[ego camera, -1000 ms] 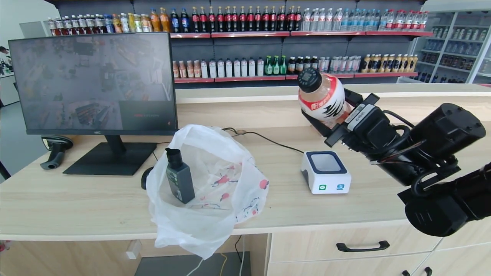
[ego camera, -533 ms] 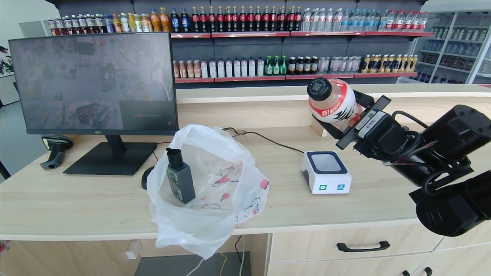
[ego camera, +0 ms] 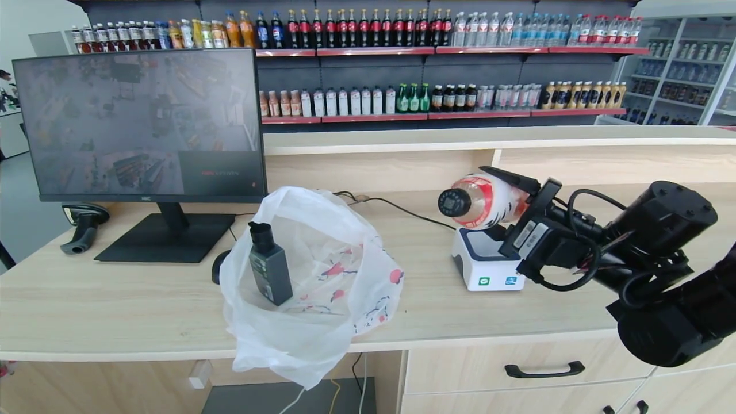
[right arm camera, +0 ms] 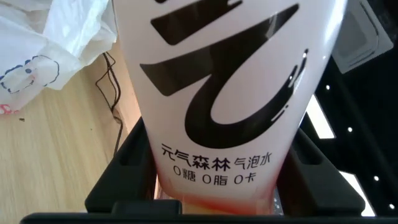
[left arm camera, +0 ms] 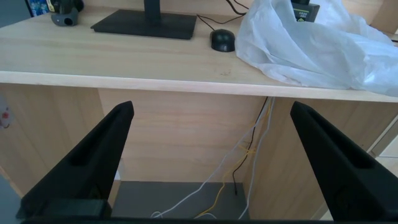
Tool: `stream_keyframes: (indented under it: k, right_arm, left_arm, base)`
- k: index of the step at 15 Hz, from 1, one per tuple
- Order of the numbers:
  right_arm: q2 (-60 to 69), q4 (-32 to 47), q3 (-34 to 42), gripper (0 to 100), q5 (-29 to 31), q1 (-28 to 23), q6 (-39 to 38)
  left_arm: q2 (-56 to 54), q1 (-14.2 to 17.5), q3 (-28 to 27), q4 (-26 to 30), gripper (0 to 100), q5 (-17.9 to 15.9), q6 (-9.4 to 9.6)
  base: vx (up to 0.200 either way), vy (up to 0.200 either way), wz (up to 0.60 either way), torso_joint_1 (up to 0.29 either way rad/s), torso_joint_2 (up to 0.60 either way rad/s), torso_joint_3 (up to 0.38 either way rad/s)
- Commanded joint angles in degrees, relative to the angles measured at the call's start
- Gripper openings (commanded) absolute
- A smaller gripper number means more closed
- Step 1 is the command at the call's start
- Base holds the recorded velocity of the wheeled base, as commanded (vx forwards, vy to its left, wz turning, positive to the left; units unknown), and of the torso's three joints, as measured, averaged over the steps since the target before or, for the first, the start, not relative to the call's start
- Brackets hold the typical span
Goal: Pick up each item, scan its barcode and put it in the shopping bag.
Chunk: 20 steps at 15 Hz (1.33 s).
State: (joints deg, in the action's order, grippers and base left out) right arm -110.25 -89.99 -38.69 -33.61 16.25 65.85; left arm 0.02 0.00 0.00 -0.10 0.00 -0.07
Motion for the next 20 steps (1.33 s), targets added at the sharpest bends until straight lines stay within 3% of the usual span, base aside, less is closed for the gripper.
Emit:
stream_keyframes:
  k: [1, 20]
  right_arm:
    - [-1.9, 0.0, 1.6, 0, -0.7, -0.1, 1.9]
    - [-8.1, 0.0, 0.7, 0, -3.0, -3.2, 5.8]
  left_arm:
    - [0.0, 0.0, 0.0, 0.0, 100, 0.0, -0.01]
    - [0.0, 0.0, 0.0, 0.0, 100, 0.0, -0.01]
  base:
    - [0.000, 0.000, 0.00, 0.000, 0.00, 0.000]
    - [0.000, 0.000, 0.00, 0.000, 0.00, 0.000]
